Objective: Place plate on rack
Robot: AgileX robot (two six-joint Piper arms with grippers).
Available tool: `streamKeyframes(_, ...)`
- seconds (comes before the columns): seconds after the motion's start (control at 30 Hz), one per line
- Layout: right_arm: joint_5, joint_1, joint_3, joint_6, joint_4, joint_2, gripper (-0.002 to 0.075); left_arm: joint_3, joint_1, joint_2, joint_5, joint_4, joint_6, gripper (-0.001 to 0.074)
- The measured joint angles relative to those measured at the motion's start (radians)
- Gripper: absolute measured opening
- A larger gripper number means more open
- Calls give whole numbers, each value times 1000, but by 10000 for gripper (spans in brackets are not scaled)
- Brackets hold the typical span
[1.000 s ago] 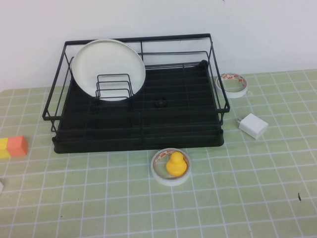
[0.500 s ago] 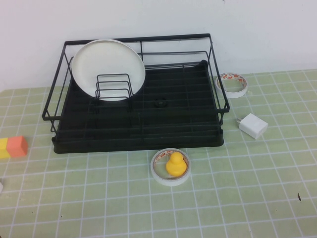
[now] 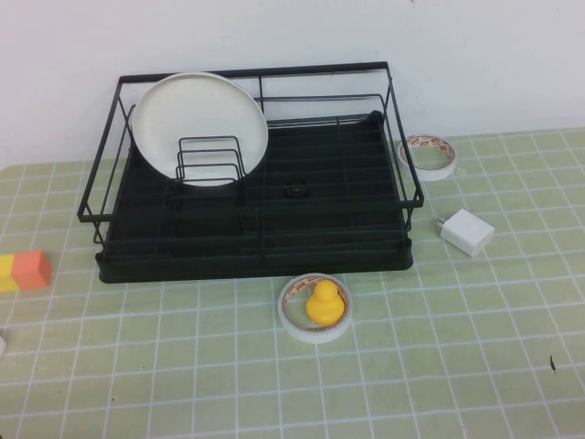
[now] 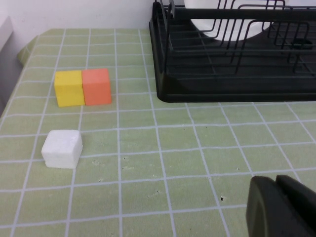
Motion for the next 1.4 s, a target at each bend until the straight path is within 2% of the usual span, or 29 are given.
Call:
streamKeyframes(0.8,0,-15,0,0,1,-27,0,0,0,0,0,-2,0,-1)
streamKeyframes(0.87,-3,-67,0,-20,1,-63,0,0,0,0,0,-3,0,-1)
streamKeyframes(1.0,-71,-236,22,-67,1,-146,0,0,0,0,0,-2,0,-1)
streamKeyframes(1.23,-387,-540,202,-96,43,-282,0,0,0,0,0,-2,-6,-1)
streamKeyframes(1.4,-505,-607,341,-98,77,-335,0,0,0,0,0,-2,-6,-1)
